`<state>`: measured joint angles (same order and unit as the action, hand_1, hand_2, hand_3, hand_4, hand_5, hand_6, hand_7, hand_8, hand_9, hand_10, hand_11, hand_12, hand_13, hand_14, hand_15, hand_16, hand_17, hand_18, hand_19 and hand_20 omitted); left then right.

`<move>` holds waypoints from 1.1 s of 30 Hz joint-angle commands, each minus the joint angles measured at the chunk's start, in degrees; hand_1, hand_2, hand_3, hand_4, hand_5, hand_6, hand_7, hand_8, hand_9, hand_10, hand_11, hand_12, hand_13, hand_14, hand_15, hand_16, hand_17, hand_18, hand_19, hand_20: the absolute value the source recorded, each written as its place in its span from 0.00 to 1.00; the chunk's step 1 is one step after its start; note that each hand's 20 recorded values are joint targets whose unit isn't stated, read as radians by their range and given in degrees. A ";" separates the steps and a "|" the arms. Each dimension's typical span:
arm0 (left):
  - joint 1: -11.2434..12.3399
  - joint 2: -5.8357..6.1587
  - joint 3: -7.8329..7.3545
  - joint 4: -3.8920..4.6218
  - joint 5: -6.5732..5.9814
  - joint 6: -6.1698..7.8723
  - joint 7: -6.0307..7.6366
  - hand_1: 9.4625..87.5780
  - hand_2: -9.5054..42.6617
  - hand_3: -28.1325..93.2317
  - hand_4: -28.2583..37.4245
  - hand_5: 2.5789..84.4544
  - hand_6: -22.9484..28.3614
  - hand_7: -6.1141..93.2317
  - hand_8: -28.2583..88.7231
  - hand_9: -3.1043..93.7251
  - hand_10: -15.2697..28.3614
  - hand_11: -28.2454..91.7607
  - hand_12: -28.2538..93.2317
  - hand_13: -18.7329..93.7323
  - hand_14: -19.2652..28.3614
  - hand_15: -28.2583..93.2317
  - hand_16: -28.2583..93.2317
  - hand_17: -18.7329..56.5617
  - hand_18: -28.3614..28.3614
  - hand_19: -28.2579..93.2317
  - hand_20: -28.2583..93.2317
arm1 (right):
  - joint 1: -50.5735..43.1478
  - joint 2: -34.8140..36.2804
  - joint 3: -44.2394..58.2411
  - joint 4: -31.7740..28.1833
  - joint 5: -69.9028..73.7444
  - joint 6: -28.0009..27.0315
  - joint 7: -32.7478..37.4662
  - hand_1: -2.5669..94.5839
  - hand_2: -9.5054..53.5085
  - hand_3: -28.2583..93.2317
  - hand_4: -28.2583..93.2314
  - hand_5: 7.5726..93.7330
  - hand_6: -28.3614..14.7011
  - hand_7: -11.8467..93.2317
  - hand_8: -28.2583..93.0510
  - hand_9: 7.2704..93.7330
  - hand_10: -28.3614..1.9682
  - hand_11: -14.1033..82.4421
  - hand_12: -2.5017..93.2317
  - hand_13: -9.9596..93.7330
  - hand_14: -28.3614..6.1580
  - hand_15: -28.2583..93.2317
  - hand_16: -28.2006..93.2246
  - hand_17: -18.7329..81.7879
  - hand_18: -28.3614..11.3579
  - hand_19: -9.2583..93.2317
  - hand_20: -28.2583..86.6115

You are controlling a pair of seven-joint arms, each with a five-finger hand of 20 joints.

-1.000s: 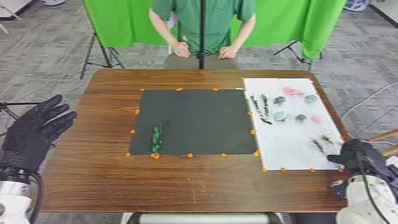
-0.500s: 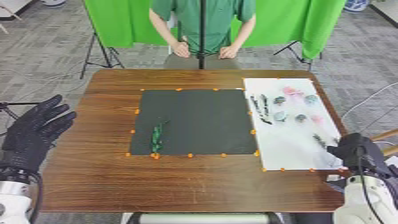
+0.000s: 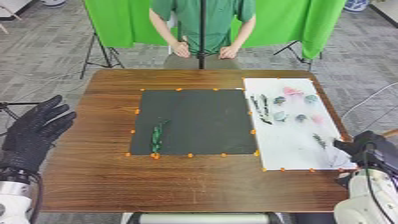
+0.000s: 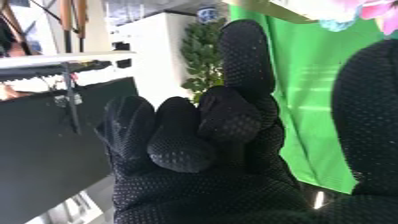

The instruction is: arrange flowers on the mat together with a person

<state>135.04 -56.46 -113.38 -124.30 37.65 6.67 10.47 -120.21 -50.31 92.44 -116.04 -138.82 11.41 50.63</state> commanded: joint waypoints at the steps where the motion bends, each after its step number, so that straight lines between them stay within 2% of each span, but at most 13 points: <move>1: 0.94 -0.37 0.18 0.01 -0.34 0.35 -0.18 0.22 0.15 0.79 0.11 0.42 0.53 0.23 0.18 0.37 0.65 0.41 0.37 0.44 0.74 0.44 0.26 0.20 0.88 0.55 0.33 | 1.14 0.49 -0.41 0.68 2.93 -2.77 0.35 0.24 0.00 0.83 0.00 0.70 0.59 0.69 0.12 0.76 0.54 0.85 0.55 0.74 0.40 0.95 0.56 0.60 0.17 1.00 0.79; 5: 0.79 -0.31 0.25 0.10 -0.34 0.51 -0.24 0.22 0.15 0.79 0.11 0.42 0.53 0.23 0.18 0.37 0.65 0.41 0.37 0.44 0.74 0.44 0.26 0.20 0.88 0.55 0.33 | 2.51 0.64 -1.66 1.93 2.91 -4.72 1.20 0.22 0.00 0.81 0.00 0.69 0.58 0.67 0.12 0.74 0.52 0.84 0.55 0.72 0.39 0.94 0.56 0.58 0.16 1.00 0.78; 9: 0.89 -0.35 0.19 0.04 -0.35 0.56 -0.20 0.22 0.15 0.79 0.11 0.42 0.53 0.23 0.18 0.37 0.65 0.41 0.37 0.44 0.74 0.44 0.26 0.20 0.88 0.55 0.33 | 3.84 0.57 -3.71 3.51 0.96 -4.01 2.85 0.25 0.00 0.82 0.00 0.68 0.58 0.67 0.12 0.74 0.53 0.84 0.54 0.72 0.39 0.95 0.55 0.58 0.16 1.00 0.77; 12: 0.80 -0.33 0.20 0.09 -0.34 0.52 -0.28 0.22 0.15 0.79 0.11 0.42 0.53 0.23 0.18 0.37 0.65 0.41 0.37 0.44 0.74 0.44 0.26 0.19 0.88 0.55 0.33 | 4.67 0.33 -5.10 4.32 0.22 -3.93 4.14 0.31 0.00 0.79 0.00 0.71 0.60 0.67 0.12 0.77 0.54 0.84 0.53 0.74 0.40 0.94 0.54 0.59 0.16 1.00 0.77; 15: 0.90 -0.34 0.20 0.06 -0.41 0.58 -0.26 0.22 0.16 0.79 0.11 0.42 0.53 0.23 0.18 0.37 0.65 0.41 0.37 0.44 0.74 0.44 0.26 0.19 0.88 0.55 0.33 | 4.65 0.25 -5.68 4.75 0.36 -4.41 3.42 0.42 0.00 0.73 0.00 0.74 0.63 0.66 0.11 0.81 0.57 0.83 0.53 0.76 0.43 0.94 0.54 0.62 0.17 1.00 0.78; 16: 0.91 -0.32 0.23 0.09 -0.41 0.57 -0.27 0.22 0.16 0.79 0.11 0.42 0.53 0.23 0.18 0.37 0.65 0.41 0.37 0.44 0.74 0.44 0.26 0.19 0.88 0.55 0.33 | 4.77 0.16 -5.91 4.98 0.45 -4.39 2.94 0.47 0.00 0.72 0.00 0.75 0.64 0.64 0.16 0.82 0.58 0.83 0.53 0.77 0.44 0.94 0.54 0.62 0.18 1.00 0.78; 17: 0.91 -0.38 0.20 0.08 -0.36 0.50 -0.35 0.22 0.16 0.79 0.11 0.43 0.53 0.23 0.18 0.37 0.65 0.41 0.37 0.44 0.74 0.44 0.26 0.19 0.88 0.55 0.33 | 4.58 0.17 -5.86 4.99 1.04 -4.47 2.40 0.50 0.00 0.71 0.00 0.76 0.64 0.61 0.27 0.82 0.59 0.83 0.53 0.77 0.45 0.94 0.55 0.63 0.19 1.00 0.78; 18: 0.93 -0.38 0.23 0.11 -0.38 0.50 -0.35 0.22 0.16 0.79 0.11 0.43 0.53 0.23 0.18 0.37 0.65 0.41 0.37 0.44 0.74 0.44 0.26 0.19 0.88 0.55 0.33 | 4.31 0.12 -5.67 4.99 2.10 -3.89 1.54 0.52 0.00 0.71 0.00 0.76 0.64 0.60 0.34 0.83 0.60 0.83 0.52 0.78 0.46 0.94 0.55 0.64 0.19 1.00 0.78; 20: 0.93 -0.40 0.24 0.13 -0.43 0.55 -0.39 0.22 0.16 0.79 0.12 0.43 0.53 0.23 0.18 0.37 0.65 0.41 0.37 0.44 0.74 0.44 0.26 0.20 0.88 0.55 0.33 | 3.87 -0.07 -5.22 4.75 4.72 -3.09 0.05 0.54 0.00 0.76 0.00 0.78 0.64 0.59 0.37 0.85 0.62 0.83 0.52 0.79 0.48 0.93 0.55 0.64 0.20 1.00 0.78; 26: 1.12 -0.46 0.06 0.09 -0.48 0.62 -0.34 0.22 0.16 0.79 0.11 0.43 0.53 0.23 0.18 0.37 0.65 0.41 0.37 0.44 0.74 0.44 0.26 0.20 0.88 0.54 0.33 | 3.37 -0.26 -5.85 5.13 2.79 3.93 -3.29 0.52 0.00 0.87 0.00 0.79 0.61 0.61 0.40 0.86 0.62 0.84 0.52 0.81 0.49 0.94 0.55 0.66 0.20 1.00 0.80; 33: 1.14 -0.40 0.01 0.01 -0.46 0.57 -0.41 0.22 0.16 0.79 0.11 0.43 0.53 0.23 0.18 0.37 0.65 0.41 0.37 0.44 0.74 0.44 0.26 0.19 0.88 0.55 0.33 | 5.06 1.09 -6.14 0.05 3.57 8.06 -3.18 0.51 0.00 0.89 0.02 0.80 0.60 0.64 0.39 0.89 0.65 0.86 0.52 0.84 0.51 0.95 0.55 0.70 0.21 1.00 0.84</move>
<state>135.11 -56.48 -113.35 -124.29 37.59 6.76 10.42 -116.16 -50.14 86.84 -111.53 -134.82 18.01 47.16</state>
